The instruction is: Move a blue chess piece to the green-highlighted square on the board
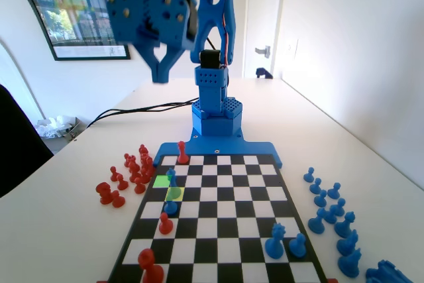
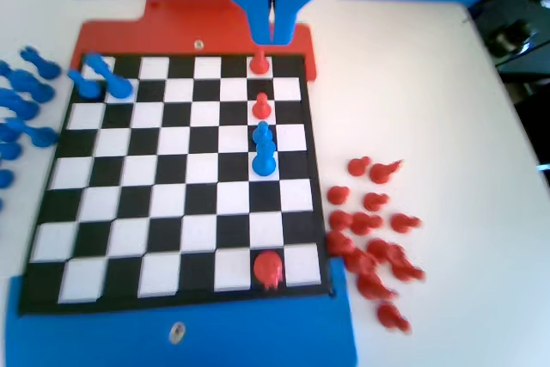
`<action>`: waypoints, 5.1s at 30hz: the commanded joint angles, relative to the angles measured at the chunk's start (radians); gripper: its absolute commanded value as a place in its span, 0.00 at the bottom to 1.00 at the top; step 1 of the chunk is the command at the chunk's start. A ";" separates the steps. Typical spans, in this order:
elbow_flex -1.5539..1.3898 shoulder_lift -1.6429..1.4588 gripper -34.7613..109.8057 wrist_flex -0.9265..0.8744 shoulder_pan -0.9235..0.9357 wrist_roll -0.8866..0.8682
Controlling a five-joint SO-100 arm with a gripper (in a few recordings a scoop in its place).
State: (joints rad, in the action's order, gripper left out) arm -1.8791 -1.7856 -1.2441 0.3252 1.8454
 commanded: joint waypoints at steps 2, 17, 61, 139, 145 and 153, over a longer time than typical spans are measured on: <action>-0.034 0.012 0.28 0.040 0.008 0.021; -0.071 0.083 0.31 0.084 -0.008 0.040; -0.250 0.227 0.32 0.410 0.025 0.086; -0.132 0.167 0.25 0.135 0.077 0.169; -0.196 0.156 0.25 0.196 0.138 0.230; -0.241 0.163 0.25 0.270 0.166 0.252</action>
State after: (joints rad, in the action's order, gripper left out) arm -2.1123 -1.5524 -0.9833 0.4709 2.0785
